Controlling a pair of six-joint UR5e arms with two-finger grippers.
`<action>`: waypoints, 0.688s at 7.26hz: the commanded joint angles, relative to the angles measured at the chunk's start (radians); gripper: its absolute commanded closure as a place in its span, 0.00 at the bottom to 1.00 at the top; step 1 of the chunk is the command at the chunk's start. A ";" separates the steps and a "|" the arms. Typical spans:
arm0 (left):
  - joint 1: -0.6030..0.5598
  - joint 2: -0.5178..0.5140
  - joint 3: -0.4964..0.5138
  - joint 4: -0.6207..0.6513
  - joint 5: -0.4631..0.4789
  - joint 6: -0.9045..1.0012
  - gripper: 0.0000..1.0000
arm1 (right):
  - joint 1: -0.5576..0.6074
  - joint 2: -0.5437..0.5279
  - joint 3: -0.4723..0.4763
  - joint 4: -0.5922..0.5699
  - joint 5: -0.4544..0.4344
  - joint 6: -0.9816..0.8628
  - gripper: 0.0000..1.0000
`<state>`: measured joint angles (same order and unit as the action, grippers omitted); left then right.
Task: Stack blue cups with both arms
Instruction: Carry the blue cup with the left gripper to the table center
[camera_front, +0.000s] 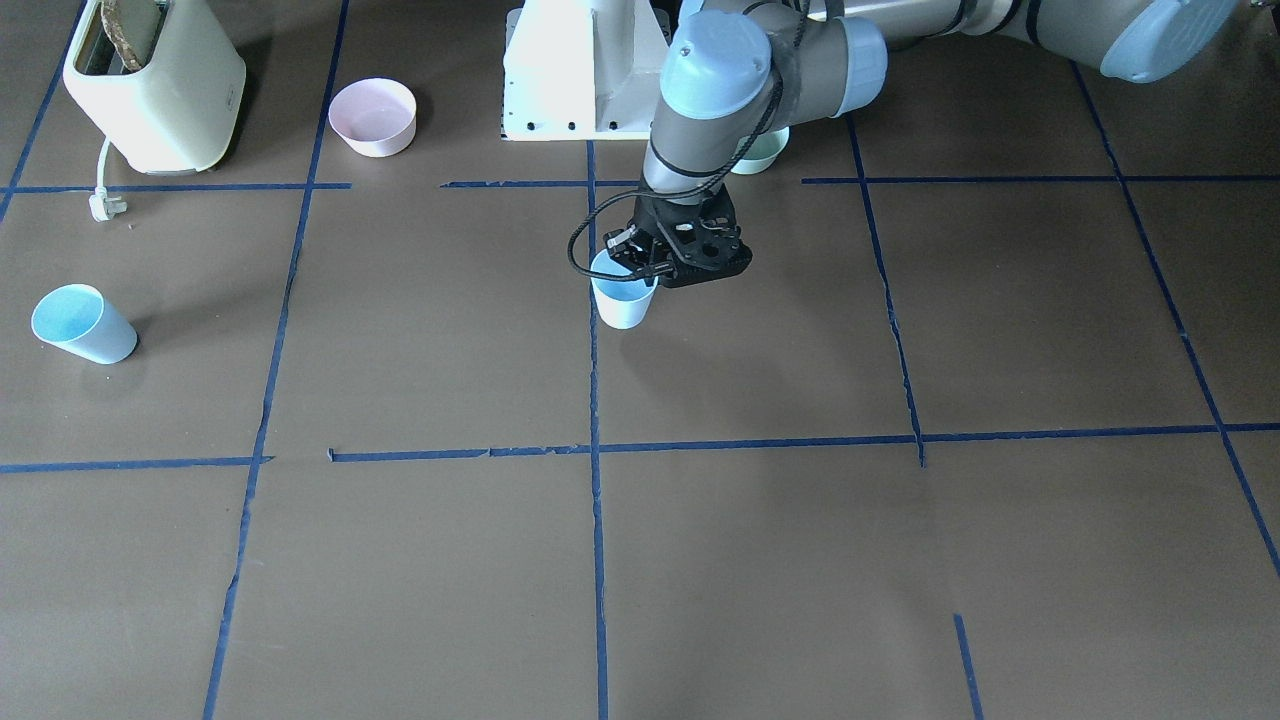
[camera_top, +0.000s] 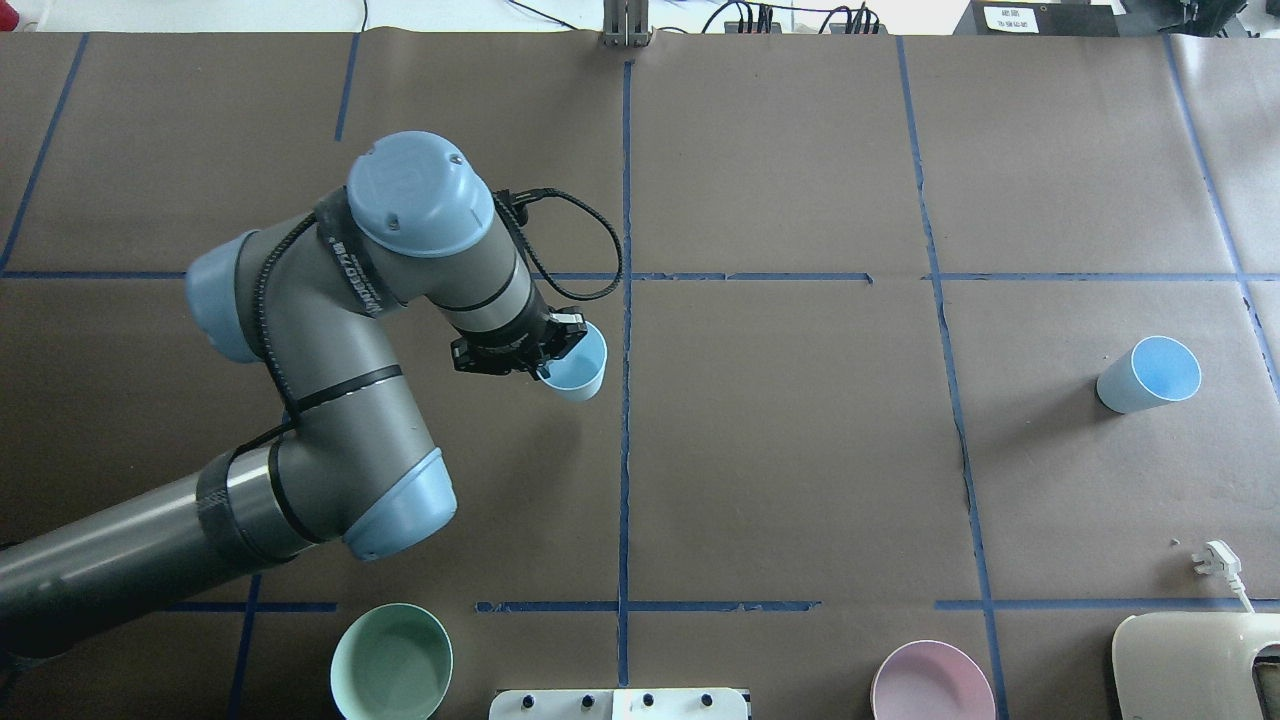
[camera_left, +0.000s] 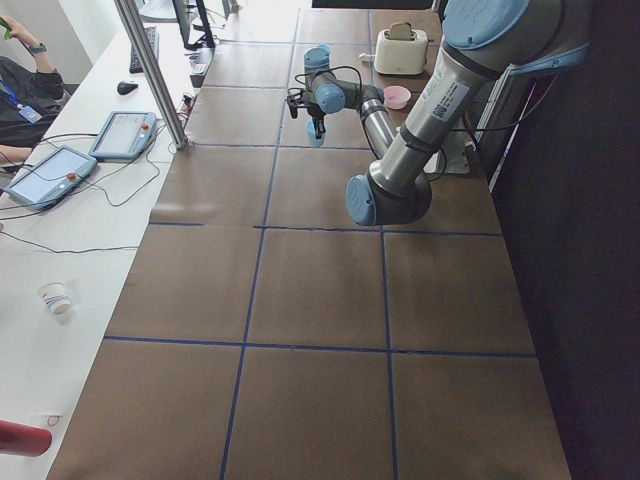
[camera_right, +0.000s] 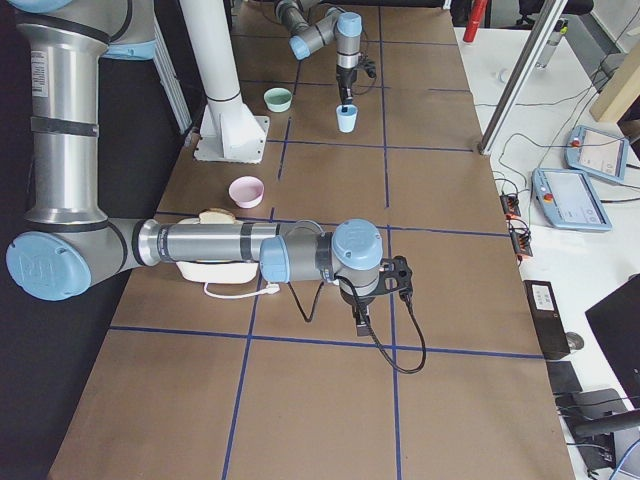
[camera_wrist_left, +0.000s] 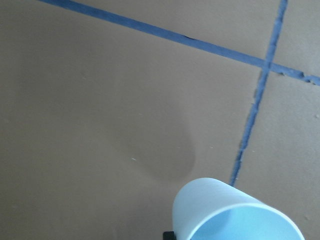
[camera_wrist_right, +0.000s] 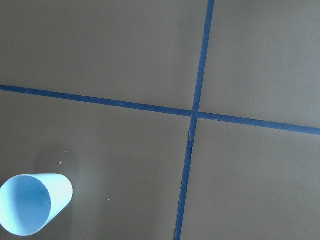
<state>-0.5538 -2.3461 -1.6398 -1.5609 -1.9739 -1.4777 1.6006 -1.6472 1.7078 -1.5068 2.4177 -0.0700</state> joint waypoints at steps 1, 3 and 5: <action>0.017 -0.032 0.089 -0.074 0.015 -0.016 1.00 | 0.001 0.000 0.001 0.000 0.000 0.001 0.00; 0.029 -0.029 0.103 -0.084 0.015 -0.015 0.99 | -0.001 0.001 0.001 0.000 -0.002 0.003 0.00; 0.037 -0.029 0.101 -0.088 0.015 -0.016 0.87 | 0.001 0.001 0.001 0.000 -0.002 0.003 0.00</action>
<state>-0.5229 -2.3746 -1.5394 -1.6450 -1.9590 -1.4929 1.6010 -1.6461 1.7088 -1.5064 2.4161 -0.0676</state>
